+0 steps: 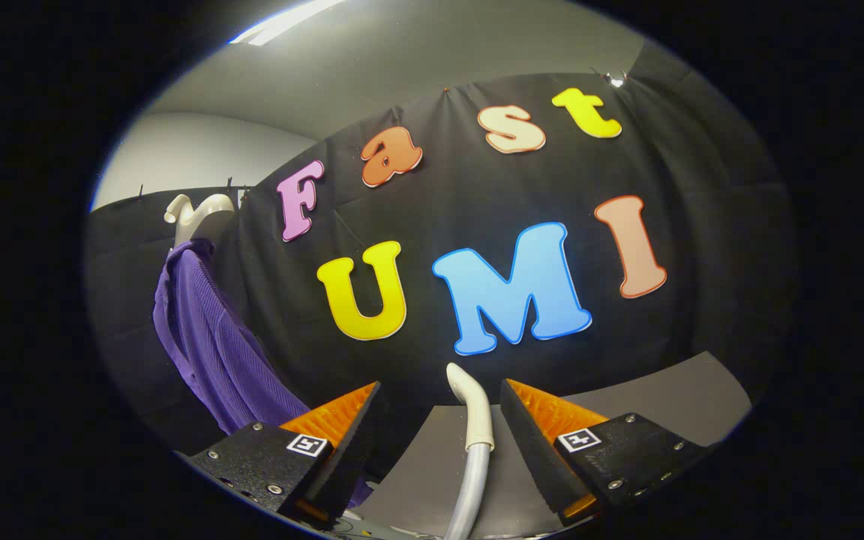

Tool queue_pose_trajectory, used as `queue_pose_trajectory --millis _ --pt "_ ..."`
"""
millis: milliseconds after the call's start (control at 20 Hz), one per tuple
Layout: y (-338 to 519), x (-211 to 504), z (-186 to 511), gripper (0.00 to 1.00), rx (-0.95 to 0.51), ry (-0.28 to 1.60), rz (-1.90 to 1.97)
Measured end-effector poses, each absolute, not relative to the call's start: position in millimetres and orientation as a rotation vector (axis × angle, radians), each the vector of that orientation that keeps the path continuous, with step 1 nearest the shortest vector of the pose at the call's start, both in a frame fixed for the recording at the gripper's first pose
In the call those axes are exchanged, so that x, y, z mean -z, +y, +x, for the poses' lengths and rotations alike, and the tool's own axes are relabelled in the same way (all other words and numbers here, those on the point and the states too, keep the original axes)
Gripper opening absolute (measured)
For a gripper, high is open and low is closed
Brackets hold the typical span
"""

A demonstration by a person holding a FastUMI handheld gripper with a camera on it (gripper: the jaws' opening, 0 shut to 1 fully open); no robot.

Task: Iron the clothes twice with a garment steamer, once on the left side and once on the right side.

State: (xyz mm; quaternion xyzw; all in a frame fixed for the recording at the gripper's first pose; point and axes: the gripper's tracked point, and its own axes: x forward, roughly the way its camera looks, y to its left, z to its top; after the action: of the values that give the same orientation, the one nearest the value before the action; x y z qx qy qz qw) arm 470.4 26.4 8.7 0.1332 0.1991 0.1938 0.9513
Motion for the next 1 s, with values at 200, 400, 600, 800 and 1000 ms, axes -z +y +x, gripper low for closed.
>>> queue_pose_trajectory --millis 200,400,600,800,1000 --pt "36.9 39.5 509.5 0.95 -0.437 0.590 0.339" --pt "33.1 84.5 538.1 0.95 -0.399 0.724 0.360" --pt "43.1 123.6 543.4 0.94 -0.404 0.898 0.474" --pt "45.8 147.8 542.5 0.93 -0.425 1.013 0.521" --pt "52.5 158.5 538.0 0.92 -0.452 1.070 0.559"
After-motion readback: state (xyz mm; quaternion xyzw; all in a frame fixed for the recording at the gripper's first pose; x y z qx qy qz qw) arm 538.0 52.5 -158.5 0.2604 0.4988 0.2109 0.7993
